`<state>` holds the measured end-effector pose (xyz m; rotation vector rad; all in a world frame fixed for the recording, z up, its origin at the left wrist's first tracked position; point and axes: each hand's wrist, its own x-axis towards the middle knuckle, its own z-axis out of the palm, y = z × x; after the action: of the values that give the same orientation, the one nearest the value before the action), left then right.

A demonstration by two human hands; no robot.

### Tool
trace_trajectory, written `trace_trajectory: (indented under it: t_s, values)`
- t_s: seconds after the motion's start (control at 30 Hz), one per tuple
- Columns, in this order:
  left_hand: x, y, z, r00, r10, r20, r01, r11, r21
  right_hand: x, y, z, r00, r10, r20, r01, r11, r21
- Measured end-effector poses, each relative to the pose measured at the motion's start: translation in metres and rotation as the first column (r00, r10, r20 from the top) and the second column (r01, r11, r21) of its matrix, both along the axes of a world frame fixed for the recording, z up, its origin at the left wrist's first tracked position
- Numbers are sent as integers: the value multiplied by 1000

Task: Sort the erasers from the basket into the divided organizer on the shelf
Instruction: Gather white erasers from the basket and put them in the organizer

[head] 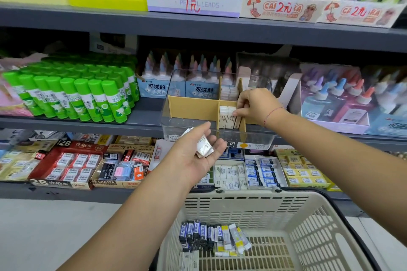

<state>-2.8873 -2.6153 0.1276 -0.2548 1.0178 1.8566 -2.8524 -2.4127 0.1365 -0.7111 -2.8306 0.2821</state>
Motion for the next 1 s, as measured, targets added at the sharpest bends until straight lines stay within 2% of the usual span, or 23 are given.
trace_trajectory:
  t_s: [0.4, 0.57, 0.63, 0.67, 0.73, 0.8, 0.93, 1.0]
  values:
    - [3, -1, 1, 1000, 1, -4, -1, 1000, 7, -4, -14, 2, 997, -71, 41, 64, 986, 156]
    - [0, -2, -1, 1000, -14, -15, 14, 1000, 19, 2, -14, 5, 998, -56, 24, 54, 995, 87]
    - [-1, -2, -1, 1000, -27, -12, 28, 998, 51, 10, -28, 11, 995, -34, -89, 34, 999, -6]
    - [-1, -2, -1, 999, -36, -7, 37, 996, 78, 15, -40, 14, 987, -12, -162, -8, 993, -120]
    - [-2, -2, 0, 998, -66, -4, 66, 987, 149, 27, -67, 21, 963, 43, -266, -160, 885, -437]
    - [-2, -3, 2, 994, -108, -4, 106, 963, 246, 38, -88, 21, 957, 81, -279, -241, 759, -605]
    - [-1, -3, 2, 995, -105, 2, 99, 948, 303, 48, -102, 9, 968, 0, -250, -142, 824, -549]
    - [0, -2, 1, 995, -99, -11, 98, 947, 305, 51, -106, 8, 962, -21, -271, -141, 813, -564]
